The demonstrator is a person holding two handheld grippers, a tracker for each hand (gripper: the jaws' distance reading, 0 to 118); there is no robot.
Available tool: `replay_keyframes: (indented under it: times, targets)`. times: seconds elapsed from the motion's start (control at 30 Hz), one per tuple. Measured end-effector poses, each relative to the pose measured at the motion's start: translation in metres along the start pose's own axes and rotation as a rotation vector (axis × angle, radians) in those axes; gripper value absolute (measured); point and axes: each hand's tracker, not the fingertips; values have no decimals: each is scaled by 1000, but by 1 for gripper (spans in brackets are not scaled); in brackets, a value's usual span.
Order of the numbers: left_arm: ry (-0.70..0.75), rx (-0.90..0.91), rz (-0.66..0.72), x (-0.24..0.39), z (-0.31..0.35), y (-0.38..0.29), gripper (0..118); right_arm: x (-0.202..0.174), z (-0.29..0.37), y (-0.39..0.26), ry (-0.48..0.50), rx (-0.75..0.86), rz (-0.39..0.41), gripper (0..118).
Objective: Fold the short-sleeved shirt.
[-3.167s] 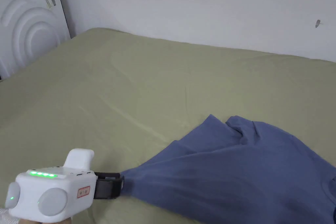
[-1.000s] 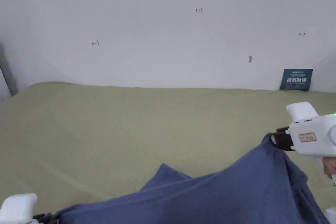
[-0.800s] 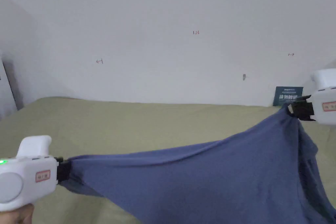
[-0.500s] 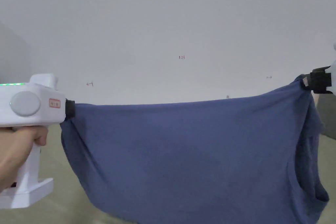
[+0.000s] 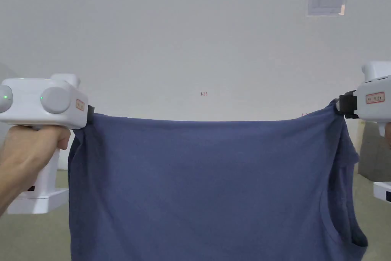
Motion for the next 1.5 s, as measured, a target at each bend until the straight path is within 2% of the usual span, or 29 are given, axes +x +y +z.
replay_keyframes:
  times: [0.23,0.5,0.63,0.8,0.87,1.03,1.27,1.5]
  targets:
    - [25,-13,-3,13,-43,33,0,5,-58,36,-27,11,-2,3]
    - [70,26,-58,34,-113,78,0,9,-127,87,-64,34,34,3]
    - [83,44,-42,39,-144,93,0,6,-161,102,-79,43,65,3]
    - [76,54,7,42,-180,96,0,-1,-199,102,-99,54,63,3]
    - [87,49,-12,45,-196,84,0,-1,-214,93,-84,54,42,3]
    - [99,17,-15,48,-241,57,0,-7,-249,59,-81,9,53,3]
    - [82,-68,-45,57,-283,-19,0,1,-285,-31,-77,-108,31,3]
    - [35,-142,-49,54,-270,-106,0,2,-250,-129,-52,-193,56,3]
